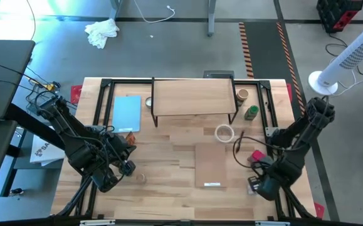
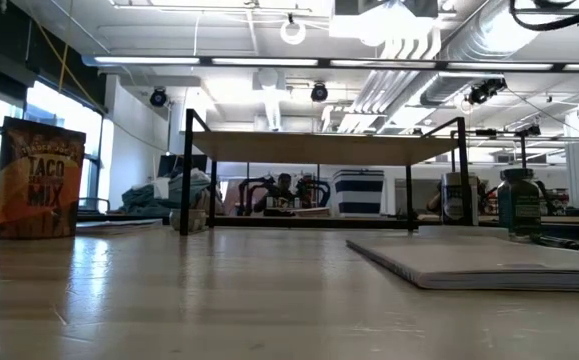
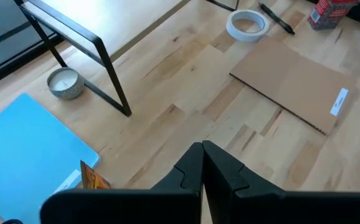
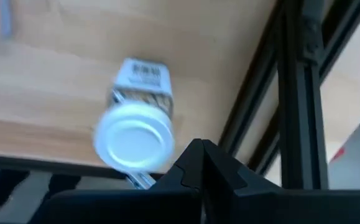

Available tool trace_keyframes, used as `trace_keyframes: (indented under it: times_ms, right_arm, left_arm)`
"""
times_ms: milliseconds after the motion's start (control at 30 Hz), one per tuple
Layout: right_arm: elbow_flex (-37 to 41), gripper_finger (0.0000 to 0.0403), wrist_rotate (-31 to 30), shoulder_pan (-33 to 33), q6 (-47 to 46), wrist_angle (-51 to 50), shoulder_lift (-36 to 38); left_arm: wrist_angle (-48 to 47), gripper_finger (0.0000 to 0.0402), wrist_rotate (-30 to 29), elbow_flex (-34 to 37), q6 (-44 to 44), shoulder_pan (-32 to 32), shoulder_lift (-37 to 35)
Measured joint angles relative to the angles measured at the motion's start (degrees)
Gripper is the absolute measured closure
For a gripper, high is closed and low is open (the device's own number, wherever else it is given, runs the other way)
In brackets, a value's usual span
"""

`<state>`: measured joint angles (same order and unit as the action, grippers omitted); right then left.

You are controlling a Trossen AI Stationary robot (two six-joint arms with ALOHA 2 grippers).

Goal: Shelf spices
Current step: Move the white seasoning bottle to the middle left of the table

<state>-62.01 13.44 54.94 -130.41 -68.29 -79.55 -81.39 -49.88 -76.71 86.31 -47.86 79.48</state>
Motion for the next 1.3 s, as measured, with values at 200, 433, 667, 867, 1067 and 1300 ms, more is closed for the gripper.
trace_keyframes:
  times_ms: [200, 433, 667, 867, 1067, 1300]
  right_arm:
    - [0.0, 0.0403, 0.2, 1.1, -0.6, 0.9, -2.5]
    - [0.0, 0.0403, -0.4, 1.5, 0.4, 4.2, -8.1]
    - [0.0, 0.0403, -2.0, 1.3, -0.3, 10.3, -12.2]
    - [0.0, 0.0403, -7.6, -1.1, 2.0, 10.9, -14.2]
    - [0.0, 0.0403, -10.0, -5.3, 5.9, 16.7, -14.2]
    - [0.0, 0.0403, -11.6, -8.0, 9.1, 26.4, -14.2]
  left_arm:
    - [0.0, 0.0401, -0.1, 0.0, 0.0, 0.0, 0.0]
    - [0.2, 0.0401, 0.0, 0.0, 0.0, 0.0, 0.0]
    - [0.2, 0.0401, 0.5, 0.0, 0.0, 0.0, 0.0]
    - [0.2, 0.0401, 0.7, 0.0, 0.0, 0.0, 0.0]
    - [0.2, 0.0401, 2.3, 0.0, 0.0, 0.0, 0.0]
    - [0.2, 0.0401, 3.1, 0.0, 0.0, 0.0, 0.0]
